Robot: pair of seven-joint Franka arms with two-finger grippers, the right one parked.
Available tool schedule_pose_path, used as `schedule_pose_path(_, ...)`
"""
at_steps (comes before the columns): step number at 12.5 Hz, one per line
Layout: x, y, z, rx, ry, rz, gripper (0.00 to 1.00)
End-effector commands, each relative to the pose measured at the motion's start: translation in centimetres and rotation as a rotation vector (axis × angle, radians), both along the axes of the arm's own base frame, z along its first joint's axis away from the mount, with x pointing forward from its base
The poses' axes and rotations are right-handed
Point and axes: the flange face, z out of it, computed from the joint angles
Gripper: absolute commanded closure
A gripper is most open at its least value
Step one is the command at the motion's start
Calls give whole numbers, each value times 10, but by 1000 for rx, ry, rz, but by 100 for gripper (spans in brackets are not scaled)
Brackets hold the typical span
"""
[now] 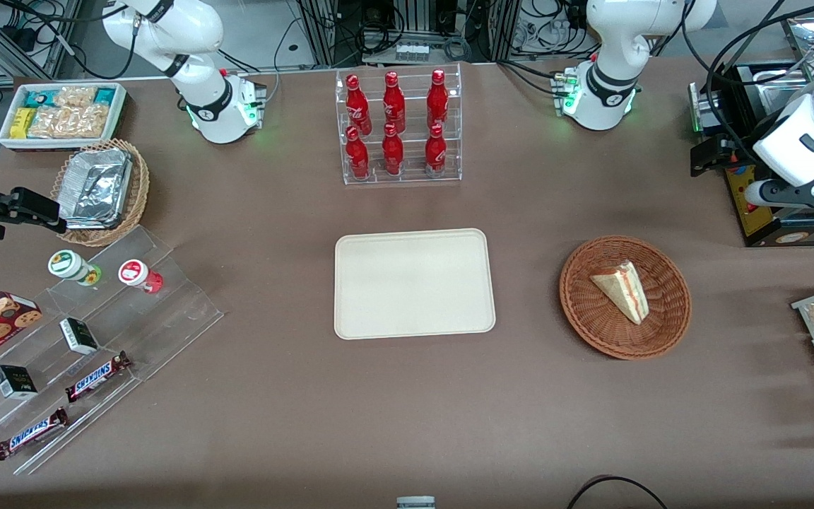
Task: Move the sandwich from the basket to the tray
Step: 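Move the left gripper over the sandwich in the wicker basket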
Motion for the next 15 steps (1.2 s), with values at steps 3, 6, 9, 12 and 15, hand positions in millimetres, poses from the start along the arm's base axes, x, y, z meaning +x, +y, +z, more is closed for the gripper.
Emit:
schedule_pose_path(3,14,0,-12,-17,2,2,0)
schedule_pose_path(6,45,-7,-54,4,0,82,0)
schedule_pose_path(9,62,-10,-87,12,19,89,0)
schedule_pose_path(12,64,-10,-125,10,-20,91,0)
schedule_pose_path(15,64,-10,-159,14,-51,141,0)
